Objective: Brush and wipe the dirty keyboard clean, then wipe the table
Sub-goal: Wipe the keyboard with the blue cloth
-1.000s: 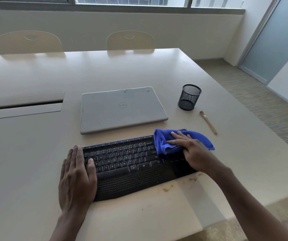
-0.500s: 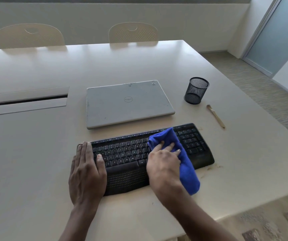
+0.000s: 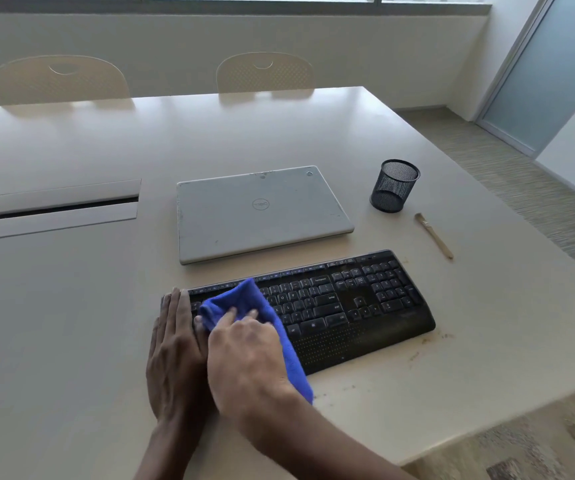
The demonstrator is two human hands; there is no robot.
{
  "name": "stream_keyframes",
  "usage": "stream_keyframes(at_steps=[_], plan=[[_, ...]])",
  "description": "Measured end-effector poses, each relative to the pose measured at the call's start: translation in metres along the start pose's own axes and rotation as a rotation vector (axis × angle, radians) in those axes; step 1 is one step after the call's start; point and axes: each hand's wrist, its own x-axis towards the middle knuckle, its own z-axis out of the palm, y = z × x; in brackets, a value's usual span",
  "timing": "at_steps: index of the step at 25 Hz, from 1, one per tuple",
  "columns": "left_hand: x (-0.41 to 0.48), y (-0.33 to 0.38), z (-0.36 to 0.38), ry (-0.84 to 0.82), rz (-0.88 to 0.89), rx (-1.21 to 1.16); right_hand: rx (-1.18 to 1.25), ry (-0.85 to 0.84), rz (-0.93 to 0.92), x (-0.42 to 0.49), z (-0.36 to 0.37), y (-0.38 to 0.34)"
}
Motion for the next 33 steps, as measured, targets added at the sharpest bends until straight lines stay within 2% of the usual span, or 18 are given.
stream_keyframes(at_steps=[2,5,9,11,13,14,16,18,22,25,26,27,28,29,30,31,32,33], plan=[[0.002,-0.007,0.001,-0.001,-0.007,-0.026,0.259,0.060,-0.099,-0.006,-0.016,0.010],[0.006,-0.006,0.001,-0.003,0.003,-0.034,0.883,0.062,-0.126,0.000,-0.033,0.041],[0.004,0.025,-0.002,0.061,-0.010,-0.134,1.454,-0.055,-0.002,0.006,-0.054,0.097],[0.002,0.049,-0.004,0.041,0.004,-0.227,1.568,-0.092,0.041,0.010,-0.058,0.122],[0.003,0.079,-0.006,-0.083,-0.046,-0.448,1.651,-0.115,0.041,0.013,-0.057,0.142],[0.004,0.096,-0.007,-0.188,-0.134,-0.642,1.676,-0.117,0.031,0.013,-0.057,0.149],[0.007,0.130,-0.010,-0.439,-0.435,-1.110,1.687,-0.131,0.025,0.011,-0.059,0.161],[0.010,0.151,-0.010,-0.575,-0.677,-1.336,1.653,-0.153,0.023,0.007,-0.061,0.171],[0.012,0.170,0.015,-0.477,-0.716,-1.394,1.522,-0.160,0.000,0.003,-0.055,0.191],[0.008,0.180,0.036,-0.430,-0.686,-1.336,1.403,-0.107,-0.034,0.001,-0.052,0.209],[0.007,0.181,0.040,-0.412,-0.576,-1.281,1.376,-0.055,-0.033,-0.001,-0.052,0.218],[0.009,0.178,0.041,-0.425,-0.385,-1.161,1.370,0.013,-0.015,-0.004,-0.053,0.229],[0.013,0.172,0.040,-0.475,-0.122,-0.955,1.375,0.093,0.014,-0.009,-0.056,0.245],[0.022,0.162,0.040,-0.568,0.115,-0.633,1.368,0.179,0.050,-0.016,-0.062,0.264],[0.032,0.146,0.041,-0.618,0.265,-0.283,1.329,0.262,0.098,-0.025,-0.068,0.285],[0.042,0.127,0.039,-0.621,0.317,0.006,1.243,0.340,0.161,-0.035,-0.076,0.305],[0.049,0.109,0.034,-0.590,0.270,0.221,1.104,0.415,0.242,-0.044,-0.083,0.324],[0.053,0.091,0.026,-0.533,0.150,0.370,0.931,0.477,0.324,-0.049,-0.087,0.339]])
